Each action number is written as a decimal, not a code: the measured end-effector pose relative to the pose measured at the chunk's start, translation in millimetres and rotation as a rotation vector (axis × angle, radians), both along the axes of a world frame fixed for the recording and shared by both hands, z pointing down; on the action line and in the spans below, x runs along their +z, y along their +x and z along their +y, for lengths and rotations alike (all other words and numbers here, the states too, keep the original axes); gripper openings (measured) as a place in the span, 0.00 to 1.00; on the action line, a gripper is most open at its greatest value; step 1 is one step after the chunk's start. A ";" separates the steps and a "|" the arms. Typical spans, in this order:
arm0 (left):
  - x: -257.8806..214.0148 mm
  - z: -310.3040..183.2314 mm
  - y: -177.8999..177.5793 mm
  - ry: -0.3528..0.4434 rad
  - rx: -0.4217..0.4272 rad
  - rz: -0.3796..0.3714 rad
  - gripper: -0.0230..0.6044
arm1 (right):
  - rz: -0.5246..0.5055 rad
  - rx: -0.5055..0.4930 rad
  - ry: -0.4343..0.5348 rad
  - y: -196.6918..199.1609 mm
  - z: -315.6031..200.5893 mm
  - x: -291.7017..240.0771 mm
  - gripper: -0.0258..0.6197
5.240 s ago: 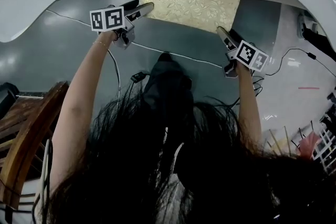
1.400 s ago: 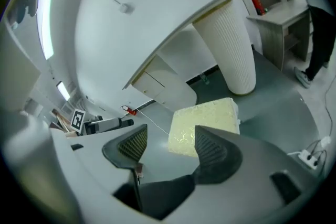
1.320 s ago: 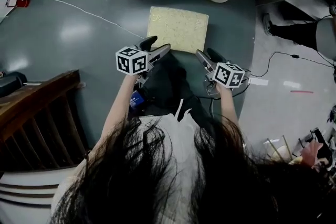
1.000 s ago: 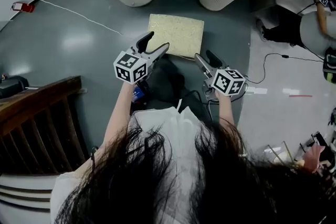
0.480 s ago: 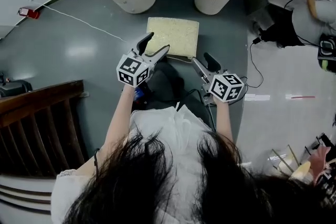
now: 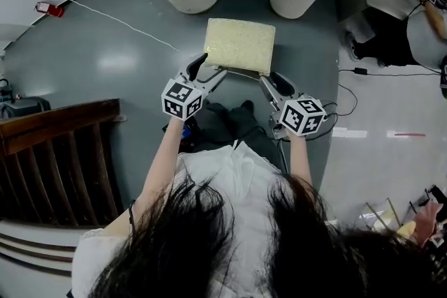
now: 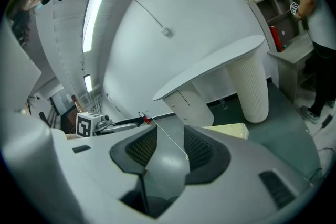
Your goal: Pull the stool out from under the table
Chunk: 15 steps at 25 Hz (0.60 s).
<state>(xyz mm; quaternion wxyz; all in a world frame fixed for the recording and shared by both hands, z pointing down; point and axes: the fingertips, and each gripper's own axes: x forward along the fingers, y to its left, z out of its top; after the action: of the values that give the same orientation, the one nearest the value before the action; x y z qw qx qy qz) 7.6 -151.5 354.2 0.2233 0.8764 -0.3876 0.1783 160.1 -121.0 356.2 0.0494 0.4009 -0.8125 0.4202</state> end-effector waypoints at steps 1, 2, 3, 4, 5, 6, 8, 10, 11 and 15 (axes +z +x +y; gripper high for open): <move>-1.3 1.5 -4.9 -0.009 -0.017 0.015 0.56 | 0.003 -0.009 0.001 -3.7 1.4 -0.9 0.29; -3.7 3.0 -9.9 -0.018 -0.030 0.031 0.56 | 0.006 -0.018 0.004 -7.7 3.0 -2.1 0.27; -7.2 4.3 -15.0 -0.026 -0.039 0.045 0.56 | 0.010 -0.027 0.007 -12.1 4.9 -3.4 0.25; -11.9 5.1 -20.1 -0.028 -0.044 0.056 0.56 | 0.013 -0.034 0.013 -17.0 6.5 -4.8 0.24; -17.6 5.3 -25.2 -0.023 -0.044 0.065 0.56 | 0.017 -0.041 0.020 -22.4 7.7 -6.4 0.22; -23.8 5.3 -30.5 -0.013 -0.041 0.072 0.56 | 0.023 -0.046 0.029 -28.5 8.5 -8.3 0.21; -37.0 6.5 -40.9 0.007 -0.030 0.090 0.56 | 0.035 -0.056 0.053 -42.7 9.6 -13.7 0.18; -50.8 13.8 -50.4 0.022 -0.008 0.112 0.56 | 0.047 -0.063 0.076 -59.4 13.4 -20.8 0.16; -57.6 20.0 -54.7 0.028 0.010 0.124 0.56 | 0.053 -0.064 0.084 -68.6 17.1 -24.4 0.15; -79.4 51.0 -74.0 0.052 0.097 0.142 0.56 | 0.068 -0.056 0.109 -106.9 38.6 -36.7 0.13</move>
<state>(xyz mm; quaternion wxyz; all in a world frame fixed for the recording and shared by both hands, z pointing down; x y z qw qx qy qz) -66.4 -100.5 274.8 0.2183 0.9101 -0.3324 0.1162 53.2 -82.3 319.5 0.0667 0.3939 -0.8431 0.3600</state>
